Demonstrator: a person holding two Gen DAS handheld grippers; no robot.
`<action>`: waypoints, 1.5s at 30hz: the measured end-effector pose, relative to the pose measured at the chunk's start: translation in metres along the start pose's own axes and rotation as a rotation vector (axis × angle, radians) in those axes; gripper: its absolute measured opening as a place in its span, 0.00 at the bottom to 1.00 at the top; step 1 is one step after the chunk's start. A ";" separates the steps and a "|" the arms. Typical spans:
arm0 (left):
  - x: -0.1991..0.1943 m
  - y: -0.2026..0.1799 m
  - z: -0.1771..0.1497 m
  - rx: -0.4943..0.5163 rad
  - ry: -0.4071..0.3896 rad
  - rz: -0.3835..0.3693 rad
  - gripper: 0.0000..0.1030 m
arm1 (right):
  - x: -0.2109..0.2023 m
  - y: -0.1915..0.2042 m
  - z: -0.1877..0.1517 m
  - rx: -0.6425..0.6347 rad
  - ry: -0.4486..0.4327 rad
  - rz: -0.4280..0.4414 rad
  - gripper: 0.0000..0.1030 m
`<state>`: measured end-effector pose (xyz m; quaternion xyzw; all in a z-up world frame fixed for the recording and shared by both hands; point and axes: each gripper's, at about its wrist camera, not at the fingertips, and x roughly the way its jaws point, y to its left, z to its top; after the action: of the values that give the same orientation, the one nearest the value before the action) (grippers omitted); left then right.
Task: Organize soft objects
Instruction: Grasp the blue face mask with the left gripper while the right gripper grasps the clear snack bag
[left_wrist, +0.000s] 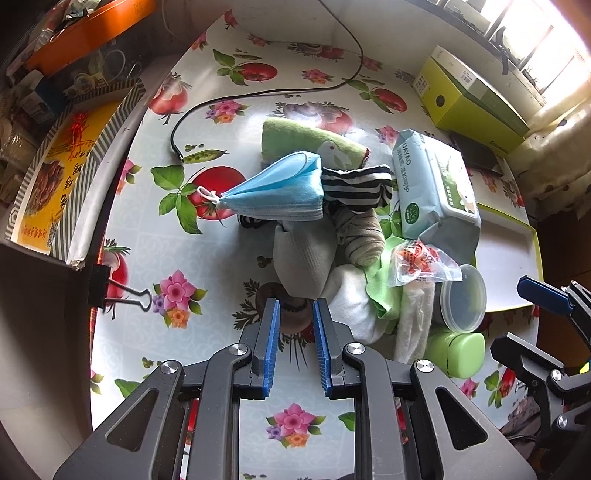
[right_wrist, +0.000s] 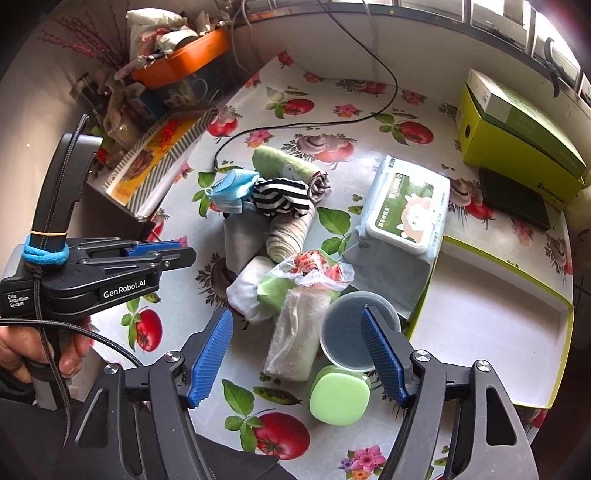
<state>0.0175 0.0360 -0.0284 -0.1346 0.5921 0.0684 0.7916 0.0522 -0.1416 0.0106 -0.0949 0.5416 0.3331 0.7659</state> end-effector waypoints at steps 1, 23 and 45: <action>0.000 0.001 0.000 -0.002 0.001 0.000 0.19 | 0.001 0.000 0.001 -0.001 0.001 0.001 0.70; 0.013 0.028 0.012 -0.058 0.010 -0.007 0.19 | 0.042 0.009 0.025 -0.035 0.061 0.013 0.54; 0.029 0.052 0.060 -0.067 -0.035 -0.114 0.38 | 0.105 -0.003 0.040 -0.045 0.197 -0.039 0.22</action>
<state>0.0667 0.1012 -0.0470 -0.1935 0.5670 0.0452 0.7994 0.1045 -0.0808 -0.0683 -0.1549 0.6049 0.3194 0.7128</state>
